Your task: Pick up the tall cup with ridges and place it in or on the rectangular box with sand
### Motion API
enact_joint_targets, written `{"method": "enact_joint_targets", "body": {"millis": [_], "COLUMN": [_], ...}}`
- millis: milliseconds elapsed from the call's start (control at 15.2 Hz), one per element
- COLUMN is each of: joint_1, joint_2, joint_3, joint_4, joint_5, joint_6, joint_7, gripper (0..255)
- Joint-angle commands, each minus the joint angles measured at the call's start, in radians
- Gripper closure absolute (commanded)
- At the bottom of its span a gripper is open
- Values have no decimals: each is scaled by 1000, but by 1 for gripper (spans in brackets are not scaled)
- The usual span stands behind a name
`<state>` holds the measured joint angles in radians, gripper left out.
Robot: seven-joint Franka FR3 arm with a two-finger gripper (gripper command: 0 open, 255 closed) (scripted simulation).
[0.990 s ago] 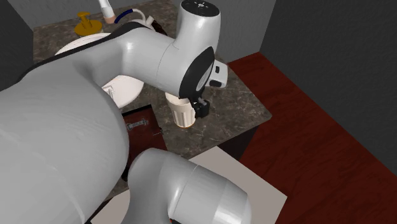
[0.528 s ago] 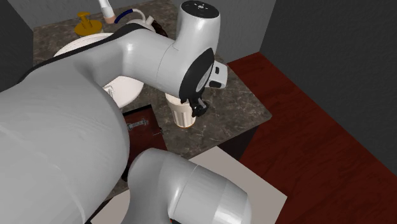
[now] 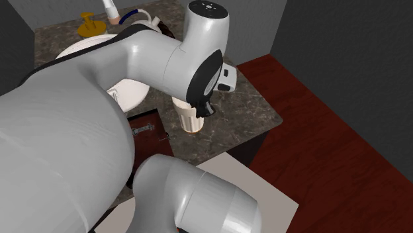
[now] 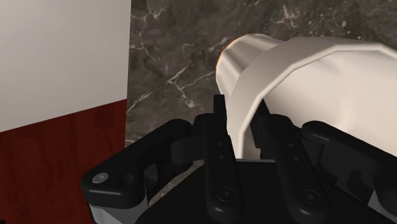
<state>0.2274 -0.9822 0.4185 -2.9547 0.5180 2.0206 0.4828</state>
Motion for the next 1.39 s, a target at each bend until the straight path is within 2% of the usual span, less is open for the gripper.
{"method": "enact_joint_targets", "body": {"millis": [0, 1320], "joint_1": [0, -49], "joint_2": [1, -53], "joint_3": [1, -98], "joint_4": [-1, 237], "joint_5": [0, -114], "joint_6": [0, -286], "joint_7": [0, 40], "gripper": [255, 255]}}
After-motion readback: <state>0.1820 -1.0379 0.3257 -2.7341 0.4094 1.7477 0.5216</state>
